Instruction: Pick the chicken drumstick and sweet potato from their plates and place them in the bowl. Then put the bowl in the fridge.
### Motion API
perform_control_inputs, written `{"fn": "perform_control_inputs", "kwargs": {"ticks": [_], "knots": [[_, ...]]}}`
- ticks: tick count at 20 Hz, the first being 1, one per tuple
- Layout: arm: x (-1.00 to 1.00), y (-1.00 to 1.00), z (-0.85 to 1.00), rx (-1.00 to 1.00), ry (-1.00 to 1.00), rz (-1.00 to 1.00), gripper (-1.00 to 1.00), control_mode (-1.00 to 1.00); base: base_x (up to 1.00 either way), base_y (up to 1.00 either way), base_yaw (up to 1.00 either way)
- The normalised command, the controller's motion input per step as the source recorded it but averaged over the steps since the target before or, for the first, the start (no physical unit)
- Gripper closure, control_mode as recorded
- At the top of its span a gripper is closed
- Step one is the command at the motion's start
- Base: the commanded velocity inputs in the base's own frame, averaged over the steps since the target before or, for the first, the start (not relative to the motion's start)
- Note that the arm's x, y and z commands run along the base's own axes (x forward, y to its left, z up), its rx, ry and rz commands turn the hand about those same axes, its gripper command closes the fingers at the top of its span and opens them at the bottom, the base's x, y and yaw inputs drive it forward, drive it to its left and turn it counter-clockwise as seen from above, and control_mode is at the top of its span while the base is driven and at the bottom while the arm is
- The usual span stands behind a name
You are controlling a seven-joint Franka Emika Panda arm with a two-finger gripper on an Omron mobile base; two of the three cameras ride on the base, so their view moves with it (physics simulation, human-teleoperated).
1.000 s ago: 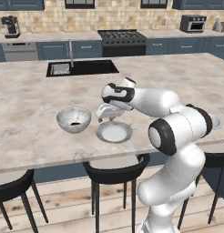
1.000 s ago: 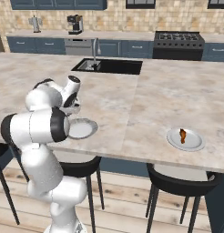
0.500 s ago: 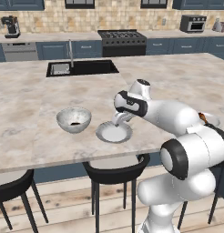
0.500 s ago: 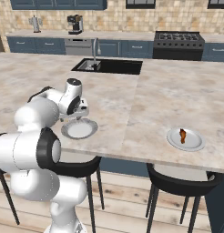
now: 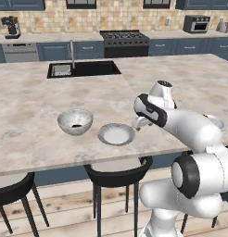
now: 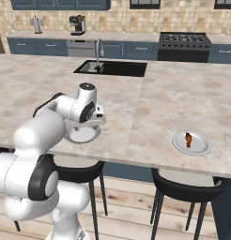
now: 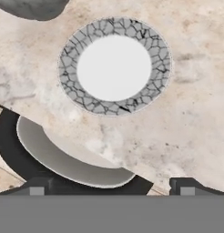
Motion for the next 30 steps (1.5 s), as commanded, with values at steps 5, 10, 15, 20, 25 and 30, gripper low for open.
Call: {"fn": "perform_control_inputs", "kwargs": {"ticks": [5,10,15,20,25,30], "knots": [[-0.30,-0.79,0.01,0.00,0.00,-0.15,-1.00,-1.00,0.00,0.00,0.00],[-0.23,-0.75,0.00,-0.01,0.01,-0.14,-1.00,-1.00,0.00,0.00,0.00],[-0.18,-0.77,0.00,0.00,0.04,-0.11,-1.00,-1.00,0.00,0.00,0.00],[-0.01,-0.71,-0.01,0.00,0.00,-0.30,-1.00,-1.00,0.00,0.00,0.00],[0.05,-0.68,-0.01,0.00,0.03,-0.31,-1.00,-1.00,0.00,0.00,0.00],[0.24,-0.68,-0.02,0.00,0.07,-0.11,-1.00,-1.00,0.00,0.00,0.00]]}}
